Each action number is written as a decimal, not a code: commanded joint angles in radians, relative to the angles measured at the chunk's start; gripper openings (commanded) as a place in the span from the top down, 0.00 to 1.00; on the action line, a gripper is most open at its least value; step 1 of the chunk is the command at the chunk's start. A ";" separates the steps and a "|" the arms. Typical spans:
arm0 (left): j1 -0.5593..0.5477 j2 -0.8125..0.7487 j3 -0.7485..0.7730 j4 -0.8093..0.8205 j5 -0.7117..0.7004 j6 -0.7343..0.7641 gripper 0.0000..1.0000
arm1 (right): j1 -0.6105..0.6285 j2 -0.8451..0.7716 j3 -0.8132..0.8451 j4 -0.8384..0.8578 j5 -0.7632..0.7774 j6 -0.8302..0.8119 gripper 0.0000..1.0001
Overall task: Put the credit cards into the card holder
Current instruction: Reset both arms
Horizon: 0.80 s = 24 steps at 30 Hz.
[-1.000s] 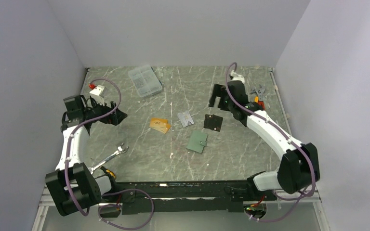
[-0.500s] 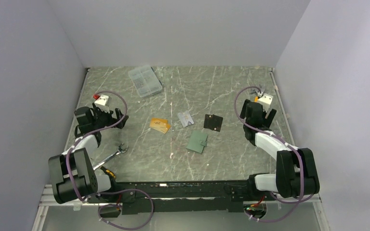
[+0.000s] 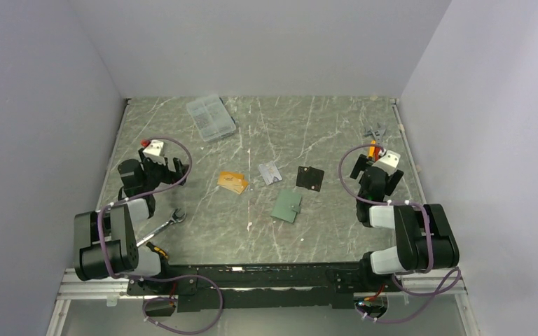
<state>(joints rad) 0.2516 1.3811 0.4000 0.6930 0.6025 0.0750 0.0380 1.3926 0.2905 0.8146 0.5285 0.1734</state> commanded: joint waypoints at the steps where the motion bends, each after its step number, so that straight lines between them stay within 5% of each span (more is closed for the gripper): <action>1: -0.014 -0.022 -0.009 0.109 -0.063 -0.001 0.00 | -0.005 0.024 -0.013 0.191 -0.085 -0.060 0.00; 5: -0.079 -0.080 -0.150 0.274 -0.215 0.033 0.01 | -0.003 0.090 -0.155 0.527 -0.120 -0.088 0.00; 8: -0.133 -0.020 -0.262 0.568 -0.299 0.042 0.01 | -0.005 0.089 -0.084 0.388 -0.135 -0.082 0.00; 10: -0.136 -0.037 -0.172 0.345 -0.355 0.025 0.01 | -0.006 0.077 -0.042 0.271 -0.136 -0.062 0.00; 24: -0.150 -0.033 -0.176 0.371 -0.411 0.017 0.01 | -0.010 0.077 -0.053 0.302 -0.124 -0.070 0.00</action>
<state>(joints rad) 0.1047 1.3506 0.2096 1.0023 0.2111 0.1013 0.0330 1.4799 0.2234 1.0782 0.4095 0.1074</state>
